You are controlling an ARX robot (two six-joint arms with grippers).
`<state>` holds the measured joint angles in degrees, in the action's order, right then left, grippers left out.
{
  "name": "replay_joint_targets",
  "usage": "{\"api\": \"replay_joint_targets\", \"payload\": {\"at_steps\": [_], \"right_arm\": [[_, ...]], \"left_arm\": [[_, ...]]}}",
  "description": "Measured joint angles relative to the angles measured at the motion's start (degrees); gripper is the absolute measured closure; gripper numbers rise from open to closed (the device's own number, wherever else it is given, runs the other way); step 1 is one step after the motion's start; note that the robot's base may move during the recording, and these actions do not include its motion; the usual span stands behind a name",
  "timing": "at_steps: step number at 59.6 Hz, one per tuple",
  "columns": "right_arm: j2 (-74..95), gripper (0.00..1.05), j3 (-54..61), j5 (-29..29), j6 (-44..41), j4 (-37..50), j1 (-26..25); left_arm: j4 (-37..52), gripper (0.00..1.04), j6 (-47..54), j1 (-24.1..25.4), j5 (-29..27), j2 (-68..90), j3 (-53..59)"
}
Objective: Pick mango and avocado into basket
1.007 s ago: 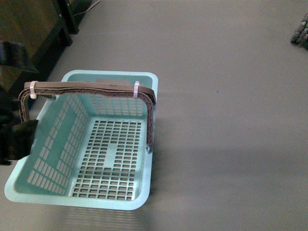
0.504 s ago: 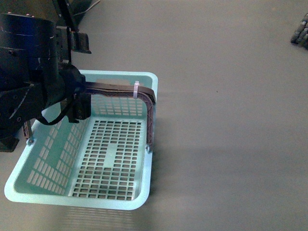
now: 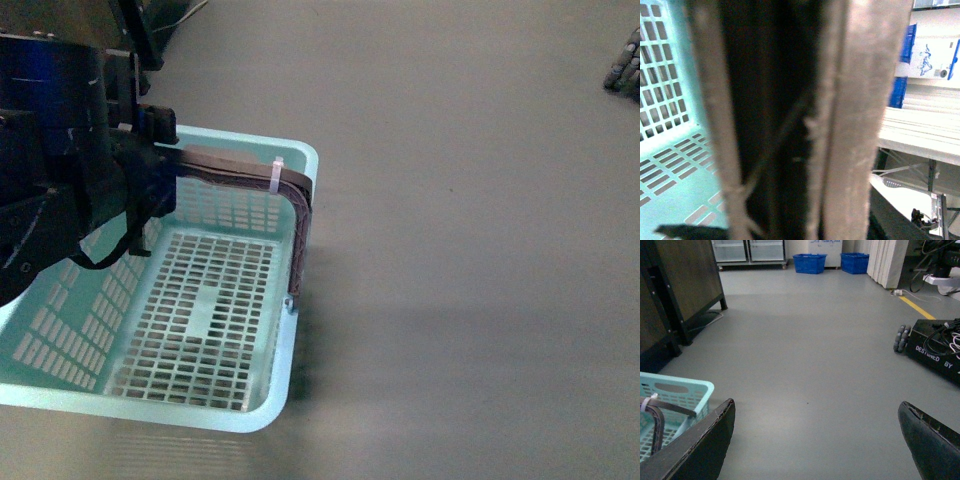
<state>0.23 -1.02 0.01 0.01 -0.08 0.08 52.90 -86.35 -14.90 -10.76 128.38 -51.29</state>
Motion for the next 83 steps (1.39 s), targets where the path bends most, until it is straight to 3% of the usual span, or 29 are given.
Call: {"api": "replay_joint_targets", "payload": {"at_steps": [21,34,83], "right_arm": [[0.00,0.09,0.00,0.02,0.00,0.00,0.00],[0.00,0.09,0.00,0.02,0.00,0.00,0.00],[0.00,0.09,0.00,0.02,0.00,0.00,0.00]], "left_arm": [[-3.63,0.89,8.28,-2.75,-4.07,-27.30,13.81],[-15.67,0.89,14.53,-1.46,-7.37,-56.52,24.48],[-15.96,0.90,15.39,-1.46,-7.19,-58.86,24.83]]}}
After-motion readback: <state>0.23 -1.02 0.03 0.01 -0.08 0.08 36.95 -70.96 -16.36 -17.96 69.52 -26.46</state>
